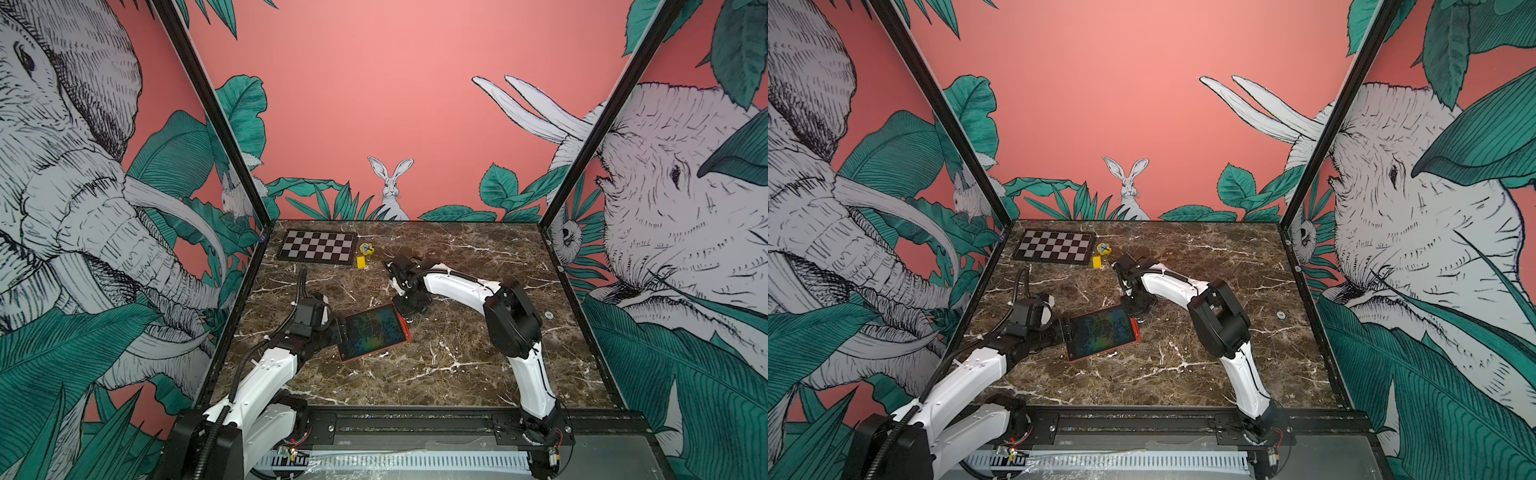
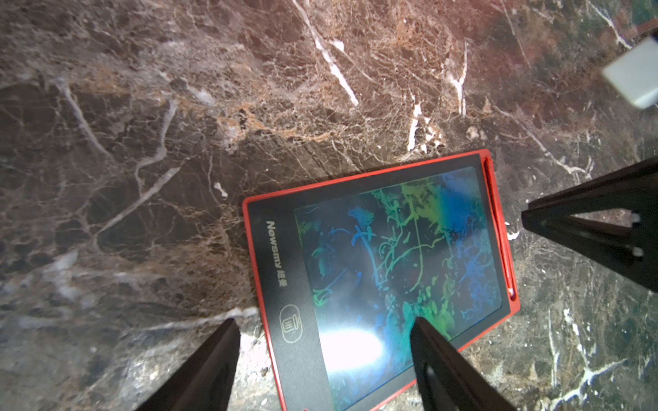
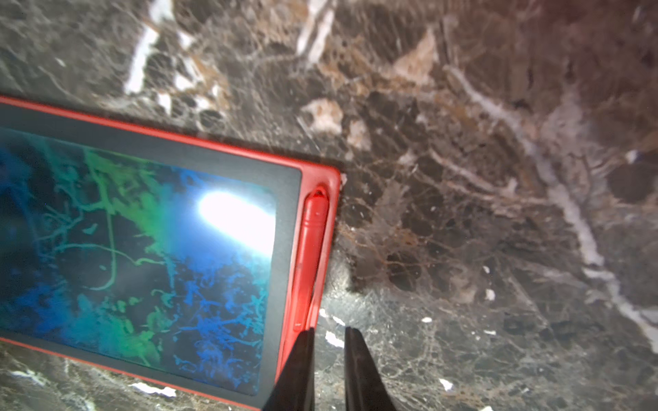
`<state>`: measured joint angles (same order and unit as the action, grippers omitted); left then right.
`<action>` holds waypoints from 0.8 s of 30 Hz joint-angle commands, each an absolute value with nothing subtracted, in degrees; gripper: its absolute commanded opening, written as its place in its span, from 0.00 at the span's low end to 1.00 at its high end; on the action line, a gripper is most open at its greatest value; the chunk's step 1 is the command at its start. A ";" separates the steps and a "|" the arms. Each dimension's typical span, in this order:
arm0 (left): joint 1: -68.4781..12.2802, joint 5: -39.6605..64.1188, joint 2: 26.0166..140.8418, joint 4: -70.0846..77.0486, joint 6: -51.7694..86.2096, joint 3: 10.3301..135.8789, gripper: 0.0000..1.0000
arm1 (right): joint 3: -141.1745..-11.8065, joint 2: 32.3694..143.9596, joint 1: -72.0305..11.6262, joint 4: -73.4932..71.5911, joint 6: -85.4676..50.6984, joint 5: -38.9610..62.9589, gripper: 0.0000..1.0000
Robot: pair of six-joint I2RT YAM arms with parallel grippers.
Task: Place the stylus back onto the writing tablet
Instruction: Place the stylus on the writing tablet.
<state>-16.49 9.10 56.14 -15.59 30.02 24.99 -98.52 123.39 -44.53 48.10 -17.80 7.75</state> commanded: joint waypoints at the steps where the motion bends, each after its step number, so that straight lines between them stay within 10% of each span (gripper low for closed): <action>1: -16.70 8.17 55.03 -16.72 30.24 24.04 0.78 | -100.45 123.65 -44.87 49.74 -17.25 8.11 0.19; 24: -16.70 7.83 55.55 -16.96 29.54 24.98 0.78 | -107.49 130.15 -44.77 51.91 -16.01 8.16 0.12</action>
